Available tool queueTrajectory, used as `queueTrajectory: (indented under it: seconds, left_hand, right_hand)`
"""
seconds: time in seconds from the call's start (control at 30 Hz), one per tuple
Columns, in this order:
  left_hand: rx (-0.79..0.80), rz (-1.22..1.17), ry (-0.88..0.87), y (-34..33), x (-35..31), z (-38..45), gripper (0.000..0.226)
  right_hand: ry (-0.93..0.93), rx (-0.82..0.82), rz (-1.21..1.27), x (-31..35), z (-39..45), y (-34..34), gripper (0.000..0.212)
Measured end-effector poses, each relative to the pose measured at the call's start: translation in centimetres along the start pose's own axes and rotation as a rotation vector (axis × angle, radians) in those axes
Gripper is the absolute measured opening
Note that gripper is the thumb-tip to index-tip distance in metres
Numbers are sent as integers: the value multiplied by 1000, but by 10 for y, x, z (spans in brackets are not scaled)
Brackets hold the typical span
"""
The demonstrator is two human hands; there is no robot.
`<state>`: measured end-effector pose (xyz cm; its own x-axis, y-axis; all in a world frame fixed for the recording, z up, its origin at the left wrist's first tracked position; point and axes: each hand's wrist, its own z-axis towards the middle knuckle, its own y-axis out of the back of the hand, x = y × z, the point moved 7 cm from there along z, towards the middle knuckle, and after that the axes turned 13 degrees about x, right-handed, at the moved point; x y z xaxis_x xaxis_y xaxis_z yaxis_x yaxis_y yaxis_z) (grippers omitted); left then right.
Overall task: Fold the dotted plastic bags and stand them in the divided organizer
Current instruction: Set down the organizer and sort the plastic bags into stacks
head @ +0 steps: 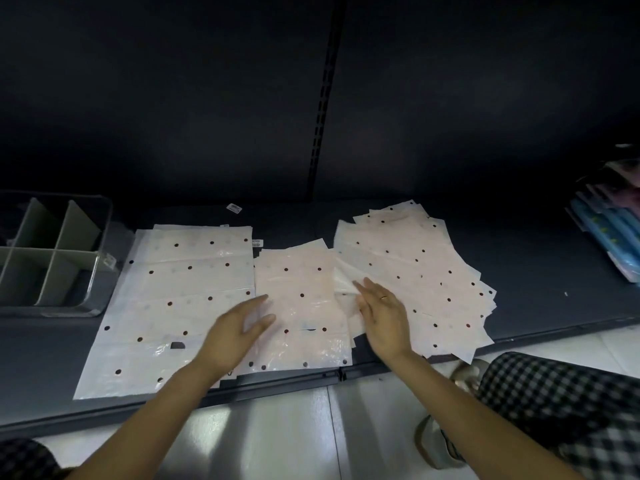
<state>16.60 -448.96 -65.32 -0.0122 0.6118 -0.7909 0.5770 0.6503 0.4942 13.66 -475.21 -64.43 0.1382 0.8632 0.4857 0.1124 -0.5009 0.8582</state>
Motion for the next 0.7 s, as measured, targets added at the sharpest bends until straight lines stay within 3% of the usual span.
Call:
queueTrajectory:
  seconds: [0.17, 0.3, 0.37, 0.43, 0.53, 0.7]
  left_hand:
    - [161, -586, 117, -32, -25, 4, 67]
    - [35, -605, 85, -17, -22, 3, 27]
    - [-68, -610, 105, -4, -10, 2, 36]
    - [-193, -552, 151, 17, 8, -1, 51]
    - [-354, -230, 252, 56, 42, -14, 57]
    - [-460, 153, 458, 103, 91, -45, 59]
  right_hand:
    - [219, 134, 20, 61, -13, -26, 38]
    - [303, 229, 61, 87, -17, -39, 39]
    - [287, 243, 62, 85, -14, -41, 43]
    - [212, 232, 61, 70, -9, -40, 47]
    - [61, 145, 39, 29, -1, -28, 49]
    - [-321, 115, -99, -65, 3, -5, 62]
